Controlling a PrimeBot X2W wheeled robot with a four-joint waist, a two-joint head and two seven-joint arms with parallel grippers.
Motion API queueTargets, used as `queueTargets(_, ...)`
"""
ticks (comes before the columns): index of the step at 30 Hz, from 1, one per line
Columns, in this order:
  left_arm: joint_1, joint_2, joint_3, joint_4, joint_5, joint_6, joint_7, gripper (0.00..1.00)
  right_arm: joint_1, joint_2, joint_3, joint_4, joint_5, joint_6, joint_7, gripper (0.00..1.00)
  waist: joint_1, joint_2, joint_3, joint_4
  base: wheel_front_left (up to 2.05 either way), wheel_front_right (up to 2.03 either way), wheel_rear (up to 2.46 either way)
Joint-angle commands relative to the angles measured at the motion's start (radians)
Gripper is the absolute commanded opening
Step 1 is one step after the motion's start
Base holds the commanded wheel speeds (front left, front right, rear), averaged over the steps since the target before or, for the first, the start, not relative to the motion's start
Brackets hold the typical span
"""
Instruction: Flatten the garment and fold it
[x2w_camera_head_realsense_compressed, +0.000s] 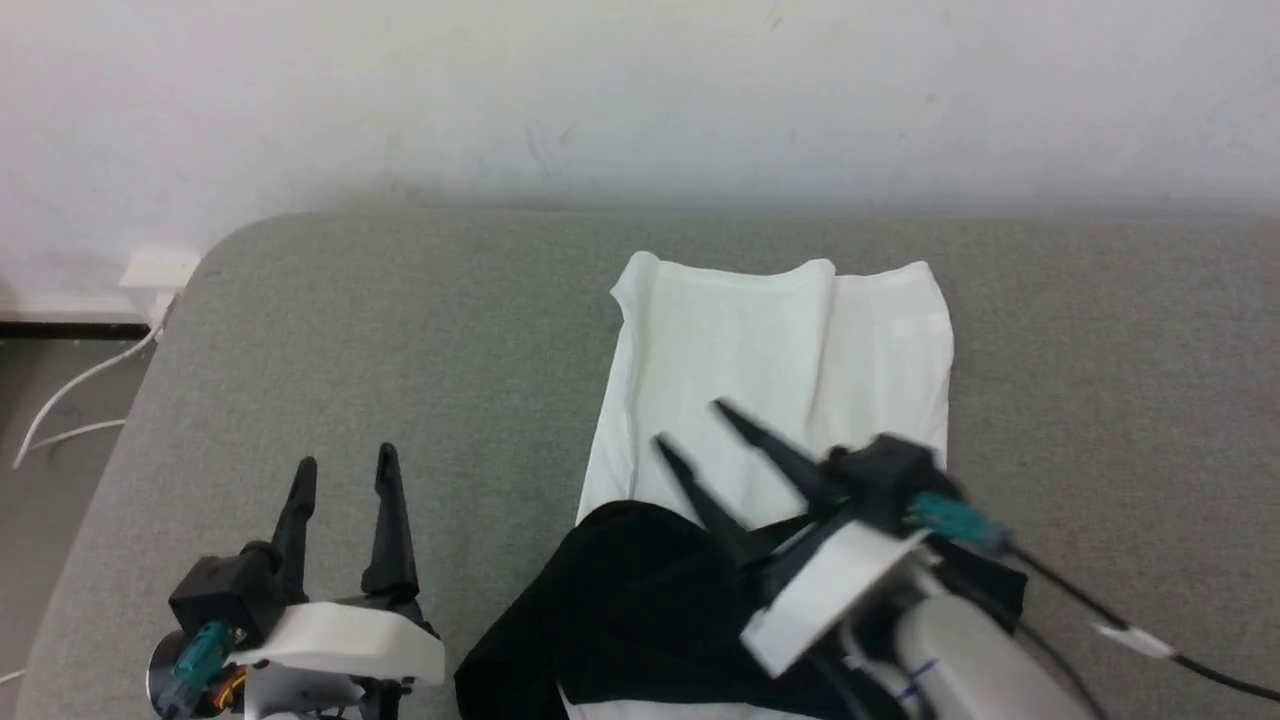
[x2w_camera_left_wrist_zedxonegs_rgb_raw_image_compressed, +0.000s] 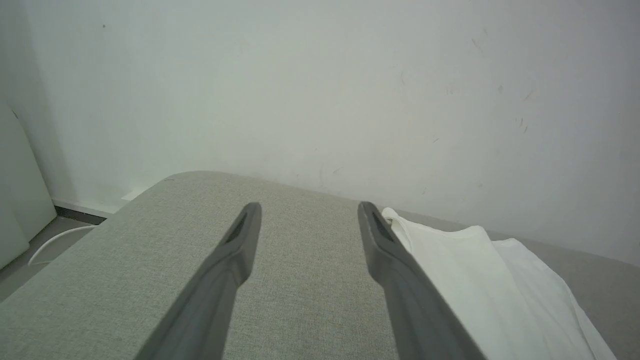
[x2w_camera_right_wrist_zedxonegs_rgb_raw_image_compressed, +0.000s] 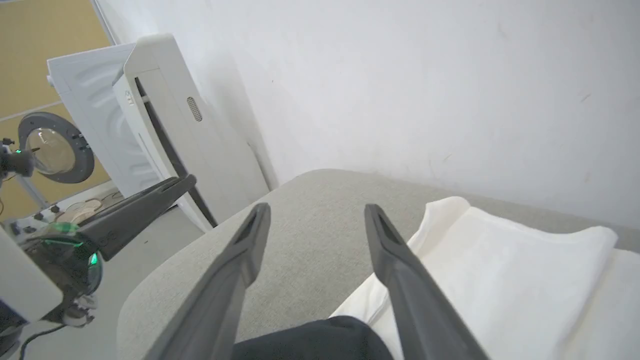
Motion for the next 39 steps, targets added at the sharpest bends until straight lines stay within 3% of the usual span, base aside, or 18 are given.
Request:
queueTargets(1, 0.017, 0.002, 0.005, 0.003, -0.002, 0.006, -0.005, 1.0, 0.019, -0.011, -0.021, -0.012, -0.016, -0.001, -0.006, 1.0, 0.0, 0.0, -0.009, -0.009, 0.0, 0.0, 0.0)
queueTargets(3, 0.026, 0.003, 0.014, 0.001, -0.007, 0.014, -0.007, 1.0, 0.081, -0.027, -0.173, -0.086, -0.097, -0.001, 0.011, 1.0, 0.0, 0.0, -0.016, -0.024, 0.0, 0.0, 0.0)
queueTargets(4, 0.026, 0.003, 0.014, 0.001, -0.007, 0.014, -0.007, 1.0, 0.081, -0.027, -0.173, -0.086, -0.097, -0.001, 0.011, 1.0, 0.0, 0.0, -0.016, -0.024, 0.0, 0.0, 0.0)
queueTargets(5, 0.03, 0.005, 0.019, 0.0, -0.009, 0.019, -0.008, 1.0, 0.126, -0.033, -0.272, -0.139, -0.141, -0.001, 0.036, 1.0, 0.0, 0.0, -0.017, -0.032, 0.0, 0.0, 0.0)
queueTargets(6, 0.03, 0.005, 0.019, 0.0, -0.009, 0.019, -0.008, 1.0, 0.126, -0.033, -0.272, -0.139, -0.141, -0.001, 0.036, 1.0, 0.0, 0.0, -0.017, -0.032, 0.0, 0.0, 0.0)
queueTargets(12, 0.015, 0.016, 0.035, -0.007, -0.019, 0.024, -0.007, 1.0, 0.248, -0.033, -0.511, -0.3, -0.232, -0.001, 0.127, 1.0, 0.0, 0.0, 0.006, -0.06, 0.0, 0.0, 0.0)
queueTargets(16, -0.031, 0.031, 0.035, -0.007, -0.029, 0.006, 0.003, 1.0, 0.298, -0.018, -0.594, -0.395, -0.254, -0.001, 0.175, 1.0, 0.0, 0.0, 0.048, -0.092, 0.0, 0.0, 0.0)
queueTargets(23, -0.26, 0.07, 0.007, 0.062, -0.039, -0.056, 0.073, 1.0, 0.279, 0.003, -0.619, -0.49, -0.246, -0.001, 0.207, 1.0, 0.0, 0.0, 0.187, -0.174, 0.0, 0.0, 0.0)
queueTargets(30, -0.594, 0.11, -0.045, 0.226, -0.066, -0.169, 0.194, 1.0, 0.219, 0.01, -0.615, -0.496, -0.225, -0.001, 0.192, 1.0, 0.0, 0.0, 0.303, -0.244, 0.0, 0.0, 0.0)
queueTargets(33, -0.726, 0.131, -0.078, 0.321, -0.078, -0.229, 0.261, 1.0, 0.196, 0.011, -0.6, -0.483, -0.216, -0.001, 0.18, 1.0, 0.0, 0.0, 0.336, -0.271, 0.0, 0.0, 0.0)
queueTargets(39, -0.957, 0.163, -0.137, 0.547, -0.154, -0.28, 0.487, 1.0, 0.165, 0.011, -0.564, -0.432, -0.191, -0.001, 0.151, 1.0, 0.0, 0.0, 0.379, -0.323, 0.0, 0.0, 0.0)
